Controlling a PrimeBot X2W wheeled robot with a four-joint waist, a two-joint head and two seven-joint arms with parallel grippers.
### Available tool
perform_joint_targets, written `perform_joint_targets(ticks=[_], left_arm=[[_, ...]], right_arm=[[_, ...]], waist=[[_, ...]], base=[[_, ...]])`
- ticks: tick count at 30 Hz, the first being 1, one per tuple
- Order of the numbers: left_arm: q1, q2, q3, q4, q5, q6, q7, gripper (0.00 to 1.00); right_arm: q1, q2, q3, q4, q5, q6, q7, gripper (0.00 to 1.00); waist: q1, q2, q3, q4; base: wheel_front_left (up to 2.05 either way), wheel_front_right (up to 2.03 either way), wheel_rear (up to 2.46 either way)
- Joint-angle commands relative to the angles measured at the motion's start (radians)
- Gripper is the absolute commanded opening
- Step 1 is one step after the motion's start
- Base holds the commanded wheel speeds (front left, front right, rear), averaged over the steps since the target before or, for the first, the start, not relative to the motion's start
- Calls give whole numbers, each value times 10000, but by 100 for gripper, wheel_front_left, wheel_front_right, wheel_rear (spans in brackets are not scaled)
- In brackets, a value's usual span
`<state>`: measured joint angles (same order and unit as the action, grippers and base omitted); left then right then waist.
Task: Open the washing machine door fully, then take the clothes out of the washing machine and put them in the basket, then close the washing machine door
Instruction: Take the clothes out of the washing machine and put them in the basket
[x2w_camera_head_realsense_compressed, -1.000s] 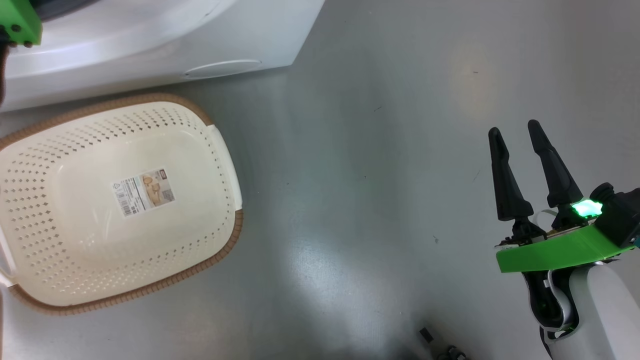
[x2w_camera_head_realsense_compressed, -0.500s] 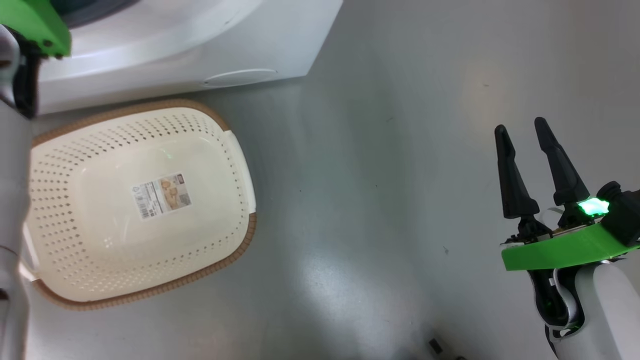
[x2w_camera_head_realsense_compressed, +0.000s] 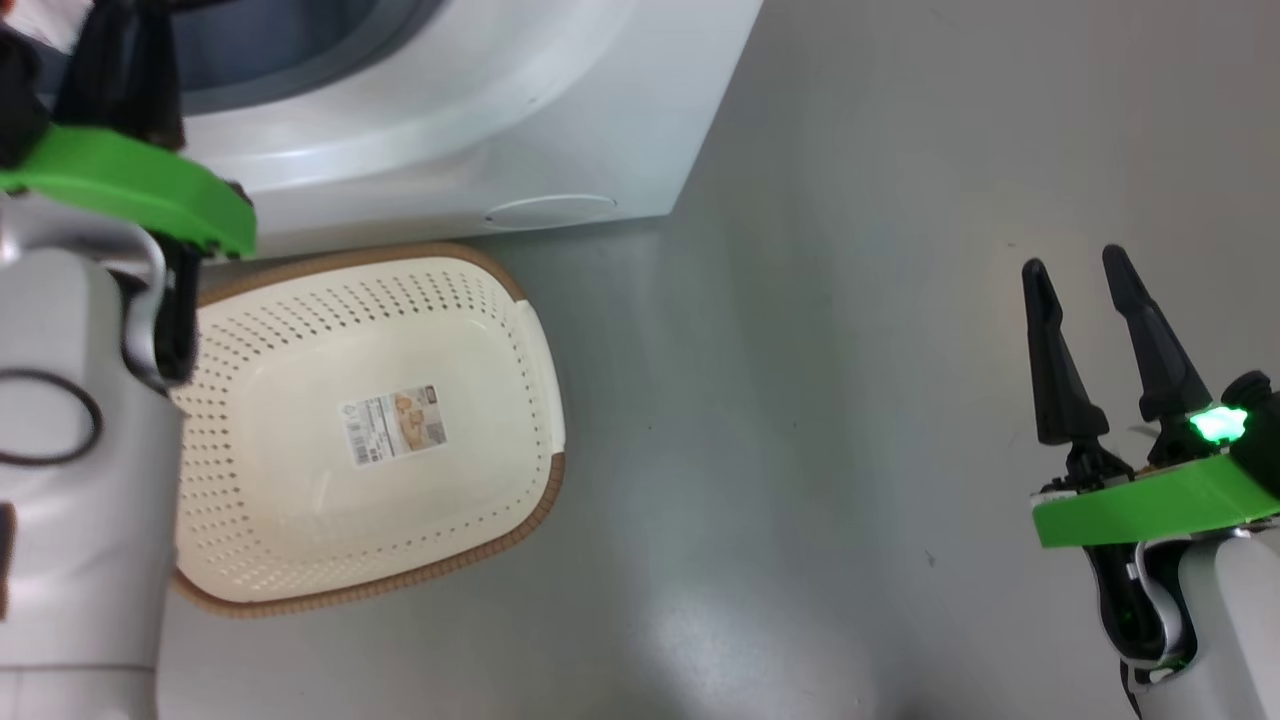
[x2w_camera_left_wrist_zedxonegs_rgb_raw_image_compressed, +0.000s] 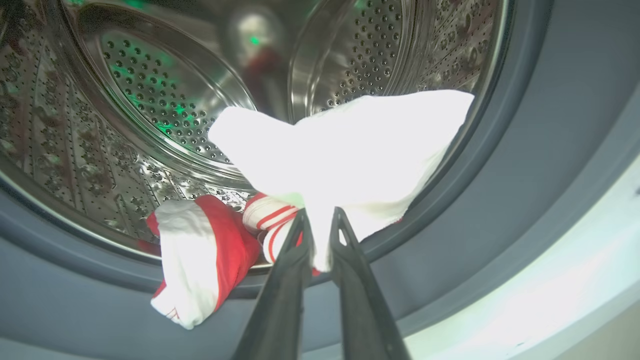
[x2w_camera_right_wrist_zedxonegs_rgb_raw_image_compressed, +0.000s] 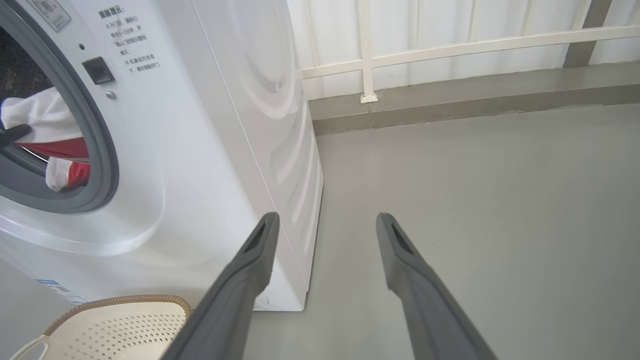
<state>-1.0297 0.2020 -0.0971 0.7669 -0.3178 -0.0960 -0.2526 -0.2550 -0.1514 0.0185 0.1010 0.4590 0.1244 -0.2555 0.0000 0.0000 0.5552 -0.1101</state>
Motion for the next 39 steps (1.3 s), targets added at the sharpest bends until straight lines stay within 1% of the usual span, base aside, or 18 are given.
perform_joint_targets(ticks=[1, 4, 6, 12, 20, 22, 23, 34, 37, 39], left_arm=[[267, 332, 306, -473, 159, 67, -90, 0], [965, 89, 679, -1169, 448, 25, -90, 0], [1625, -173, 1059, -1889, 697, -38, -90, 0], [2914, -666, 1663, -3235, 1160, -178, -91, 0], [4353, -1161, 2134, -4859, 1527, -291, -91, 0], [4676, -1251, 2221, -5338, 1571, -305, -91, 0], [4676, -1251, 2221, -5338, 1571, -305, -91, 0], [6119, -1482, 2416, -7790, 1694, -335, -91, 0], [6368, -1503, 2469, -8123, 1658, -332, -91, 0], [6520, -1510, 2436, -8055, 1615, -332, -91, 0]], right_arm=[[340, -144, 149, -166, -129, 63, -63, 100], [459, -173, 137, -137, -150, 63, -63, 100], [572, -208, 116, -97, -155, 63, -63, 100], [857, -264, 61, -24, -151, 63, -63, 100], [1214, -292, 12, 35, -143, 63, -63, 100], [1274, -297, 22, 38, -140, 63, -63, 100], [1274, -297, 22, 38, -140, 63, -63, 100], [1395, -333, -42, -20, -108, 63, -63, 100], [1376, -329, -52, -44, -106, 63, -63, 100], [1356, -319, -47, -53, -107, 63, -63, 100]], waist=[[0, 0, -291, 221], [0, 0, -513, 333], [0, 0, -748, 436], [0, 0, -1228, 620], [0, 0, -1745, 808], [0, 0, -1822, 829], [0, 0, -1822, 829], [0, 0, -1929, 922], [0, 0, -1873, 925], [0, 0, -1825, 923]], base=[[0, 0, 0], [0, 0, 0], [0, 0, 0], [0, 0, 0], [0, 0, 0], [0, 0, 0], [0, 0, 0], [0, 0, 0], [0, 0, 0], [0, 0, 0]])
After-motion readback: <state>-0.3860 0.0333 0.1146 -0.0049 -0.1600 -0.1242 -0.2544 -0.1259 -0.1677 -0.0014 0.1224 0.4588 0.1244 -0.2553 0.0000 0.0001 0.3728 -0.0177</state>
